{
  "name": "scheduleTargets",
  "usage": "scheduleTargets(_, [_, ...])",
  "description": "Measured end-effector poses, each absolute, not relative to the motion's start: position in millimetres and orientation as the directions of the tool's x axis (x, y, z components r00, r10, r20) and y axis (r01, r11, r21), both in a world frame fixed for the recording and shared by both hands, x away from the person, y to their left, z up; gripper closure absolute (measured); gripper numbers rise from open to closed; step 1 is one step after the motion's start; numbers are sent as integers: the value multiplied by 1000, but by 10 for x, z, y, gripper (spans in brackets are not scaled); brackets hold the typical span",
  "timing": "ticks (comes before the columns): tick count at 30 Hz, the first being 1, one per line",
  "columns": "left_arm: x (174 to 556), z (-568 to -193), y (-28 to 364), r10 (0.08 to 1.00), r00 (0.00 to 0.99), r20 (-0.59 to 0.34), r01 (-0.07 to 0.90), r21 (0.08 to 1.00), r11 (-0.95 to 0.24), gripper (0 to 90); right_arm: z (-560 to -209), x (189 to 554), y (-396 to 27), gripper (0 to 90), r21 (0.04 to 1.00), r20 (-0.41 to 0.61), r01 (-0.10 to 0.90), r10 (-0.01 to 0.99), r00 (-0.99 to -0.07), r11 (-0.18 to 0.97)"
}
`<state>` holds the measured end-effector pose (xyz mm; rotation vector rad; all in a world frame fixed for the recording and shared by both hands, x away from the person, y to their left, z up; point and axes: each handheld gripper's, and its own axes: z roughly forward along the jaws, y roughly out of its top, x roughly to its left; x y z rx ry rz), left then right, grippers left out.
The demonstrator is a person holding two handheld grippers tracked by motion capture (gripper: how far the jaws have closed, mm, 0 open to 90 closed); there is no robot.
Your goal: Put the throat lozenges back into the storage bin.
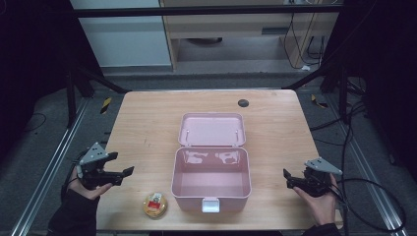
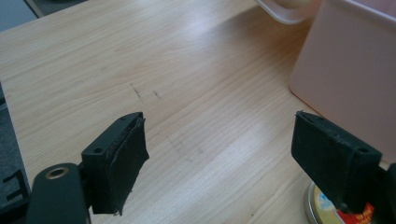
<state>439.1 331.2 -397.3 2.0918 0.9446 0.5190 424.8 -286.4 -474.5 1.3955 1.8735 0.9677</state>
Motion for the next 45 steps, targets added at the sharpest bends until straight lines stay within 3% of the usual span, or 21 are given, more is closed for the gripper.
scheduleTargets(23, [4295, -3881, 3004, 546, 834, 72, 388, 627, -675, 167, -4768, 4249, -2850, 62, 817, -74, 533, 956, -282, 221])
scheduleTargets(45, [4210, -4042, 2735, 384, 923, 39, 318, 487, -813, 144, -4772, 4248, -2849, 56, 811, -77, 539, 955, -288, 228])
